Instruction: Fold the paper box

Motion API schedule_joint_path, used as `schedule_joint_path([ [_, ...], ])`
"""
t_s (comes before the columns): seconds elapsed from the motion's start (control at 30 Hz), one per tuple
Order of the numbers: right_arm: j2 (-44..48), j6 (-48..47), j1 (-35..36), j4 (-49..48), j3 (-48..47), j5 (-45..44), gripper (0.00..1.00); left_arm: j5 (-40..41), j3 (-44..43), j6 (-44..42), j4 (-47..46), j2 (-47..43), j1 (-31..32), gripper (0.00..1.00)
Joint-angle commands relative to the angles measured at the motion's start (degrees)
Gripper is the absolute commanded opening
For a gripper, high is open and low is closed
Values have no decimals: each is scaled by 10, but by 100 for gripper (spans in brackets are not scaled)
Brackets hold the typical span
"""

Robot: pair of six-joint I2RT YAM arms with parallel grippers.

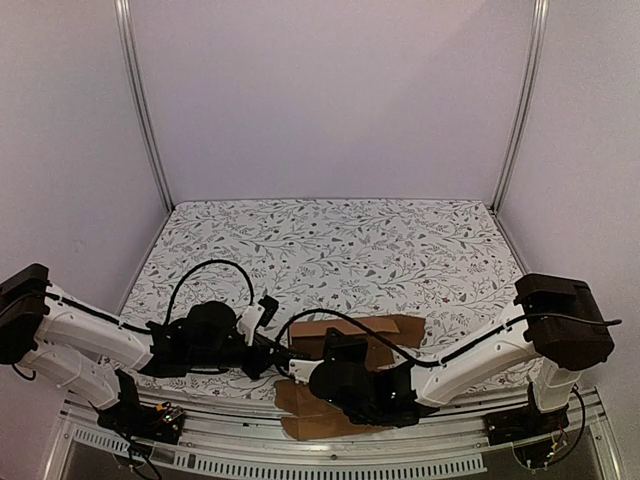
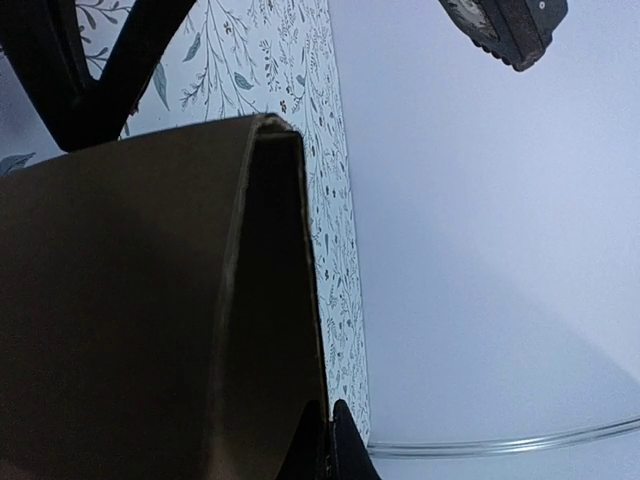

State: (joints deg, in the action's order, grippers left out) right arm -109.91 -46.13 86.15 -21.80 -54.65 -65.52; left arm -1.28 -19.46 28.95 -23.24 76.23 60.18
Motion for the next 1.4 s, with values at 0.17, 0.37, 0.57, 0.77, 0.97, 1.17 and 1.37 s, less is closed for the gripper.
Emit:
schedule_joint_path([
  [0.17,-10,0,10,-15,3,-37,0,109,-13,-11,4,-3,82,17],
  [0.37,5,4,11,11,-2,-36,0,191,-3,-7,-32,9,141,33],
  [0.57,13,25,15,50,-17,-34,0,242,-24,-30,-45,40,173,36],
  [0.77,19,67,25,86,-27,-30,0,311,-49,-49,-37,69,181,37],
  [0.97,27,97,30,111,-31,-29,0,330,-62,-78,-91,110,181,40],
  [1.17,34,114,30,130,-36,-27,0,353,-75,-94,-125,142,181,43],
  [1.37,46,152,31,164,-35,-21,0,399,-82,-99,-149,163,181,46],
])
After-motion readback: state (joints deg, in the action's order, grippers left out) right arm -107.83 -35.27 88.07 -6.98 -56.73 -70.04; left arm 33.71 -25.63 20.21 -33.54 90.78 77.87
